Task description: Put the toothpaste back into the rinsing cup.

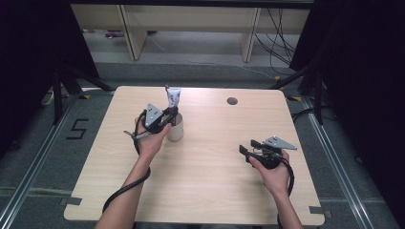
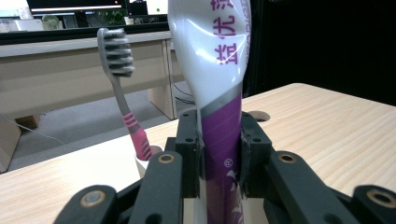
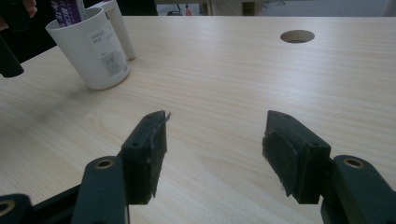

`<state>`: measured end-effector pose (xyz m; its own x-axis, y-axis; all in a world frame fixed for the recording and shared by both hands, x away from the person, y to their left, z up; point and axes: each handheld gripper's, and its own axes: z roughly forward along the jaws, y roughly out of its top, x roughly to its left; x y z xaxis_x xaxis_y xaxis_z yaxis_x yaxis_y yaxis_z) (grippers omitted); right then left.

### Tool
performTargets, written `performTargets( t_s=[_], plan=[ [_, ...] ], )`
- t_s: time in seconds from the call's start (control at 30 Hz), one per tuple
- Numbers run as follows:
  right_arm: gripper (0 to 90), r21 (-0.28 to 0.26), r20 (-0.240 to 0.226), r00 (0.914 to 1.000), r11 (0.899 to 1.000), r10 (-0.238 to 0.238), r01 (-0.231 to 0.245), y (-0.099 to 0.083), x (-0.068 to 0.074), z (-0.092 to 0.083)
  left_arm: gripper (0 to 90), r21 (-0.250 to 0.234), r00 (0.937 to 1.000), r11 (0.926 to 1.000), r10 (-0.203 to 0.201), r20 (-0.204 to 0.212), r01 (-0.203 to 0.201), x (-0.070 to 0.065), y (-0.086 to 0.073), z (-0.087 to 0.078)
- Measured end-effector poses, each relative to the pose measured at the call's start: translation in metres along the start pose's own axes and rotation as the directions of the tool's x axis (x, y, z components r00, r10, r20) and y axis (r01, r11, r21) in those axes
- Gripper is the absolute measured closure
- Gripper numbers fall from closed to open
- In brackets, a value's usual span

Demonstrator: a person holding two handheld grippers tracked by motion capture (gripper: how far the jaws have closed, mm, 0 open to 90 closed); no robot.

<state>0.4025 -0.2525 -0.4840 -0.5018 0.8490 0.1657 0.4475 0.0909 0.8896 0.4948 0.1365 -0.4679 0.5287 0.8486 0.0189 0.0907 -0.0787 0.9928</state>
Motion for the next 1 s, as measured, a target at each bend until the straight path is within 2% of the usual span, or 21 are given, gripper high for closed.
performTargets(
  t_s=[0.13, 0.17, 0.2, 0.23, 0.27, 0.6, 0.63, 0.67, 0.77, 0.8, 0.83, 0.87, 0.97, 1.0],
  plan=[
    [40.0, -0.005, -0.009, 0.9999, 1.0, 0.009, -0.009, -0.0007, 0.0006, 0.0008, 73.6, 0.009, 1.0, 0.9999, -0.004, 0.002, 0.004, 0.0003, -0.0028, 0.0005],
    [40.0, 0.013, -0.006, 1.0, 1.0, 0.007, -0.007, -0.0003, 0.0007, -0.0002, 73.7, 0.013, 1.0, 0.9999, -0.004, 0.0, 0.004, 0.0003, -0.0033, 0.0005],
    [40.1, 0.014, -0.011, 0.9989, 0.999, 0.045, -0.045, -0.0008, 0.0035, 0.0001, 73.6, 0.015, 1.0, 0.9999, -0.006, 0.001, 0.006, 0.0003, -0.0039, 0.0005],
    [40.1, 0.007, -0.005, 1.0, 1.0, 0.003, -0.003, -0.0002, 0.0006, 0.0002, 73.6, 0.017, 1.0, 0.9998, -0.006, 0.002, 0.005, 0.0006, -0.0044, 0.0007],
    [40.0, 0.014, -0.006, 1.0, 1.0, 0.001, 0.0, 0.0, 0.0005, -0.0004, 73.6, 0.017, 1.0, 0.9998, -0.005, 0.002, 0.005, 0.0007, -0.0049, 0.0008],
    [40.1, 0.02, -0.007, 1.0, 1.0, 0.002, -0.002, -0.0006, 0.0014, 0.0013, 73.6, 0.028, 0.9999, 0.9996, -0.01, 0.004, 0.009, 0.0015, -0.0067, 0.0021],
    [40.0, 0.015, -0.021, 0.9987, 0.999, 0.046, -0.045, -0.0014, 0.0046, 0.0018, 73.6, 0.027, 0.9999, 0.9996, -0.01, 0.004, 0.01, 0.0014, -0.0068, 0.0024],
    [40.1, 0.01, -0.023, 0.9994, 1.0, 0.024, -0.024, -0.0014, 0.0026, 0.0025, 73.7, 0.027, 0.9999, 0.9996, -0.01, 0.005, 0.01, 0.0014, -0.0069, 0.0024],
    [40.0, 0.005, -0.025, 0.9995, 1.0, 0.02, -0.02, -0.0017, 0.0022, 0.0032, 73.6, 0.027, 1.0, 0.9996, -0.009, 0.005, 0.009, 0.0011, -0.0071, 0.0026],
    [40.1, 0.013, -0.024, 0.998, 0.998, 0.058, -0.058, -0.002, 0.0055, 0.0023, 73.6, 0.027, 0.9999, 0.9996, -0.008, 0.006, 0.008, 0.0011, -0.0071, 0.0027],
    [40.0, 0.005, -0.027, 0.9994, 1.0, 0.022, -0.022, -0.0017, 0.0023, 0.0033, 73.6, 0.027, 0.9999, 0.9996, -0.008, 0.006, 0.008, 0.0011, -0.0071, 0.0028],
    [40.0, 0.01, -0.02, 0.998, 0.998, 0.06, -0.06, -0.002, 0.0059, 0.0026, 73.6, 0.03, 1.0, 0.9995, -0.007, 0.007, 0.006, 0.0012, -0.0073, 0.0029],
    [40.0, 0.007, -0.023, 0.9985, 0.999, 0.05, -0.049, -0.002, 0.0052, 0.0029, 73.6, 0.035, 0.9999, 0.9993, -0.01, 0.008, 0.009, 0.001, -0.0078, 0.0032],
    [40.1, 0.005, -0.027, 0.9994, 1.0, 0.022, -0.022, -0.0018, 0.0024, 0.0034, 73.6, 0.039, 1.0, 0.9992, -0.008, 0.006, 0.007, 0.001, -0.0081, 0.0032]
  ],
)
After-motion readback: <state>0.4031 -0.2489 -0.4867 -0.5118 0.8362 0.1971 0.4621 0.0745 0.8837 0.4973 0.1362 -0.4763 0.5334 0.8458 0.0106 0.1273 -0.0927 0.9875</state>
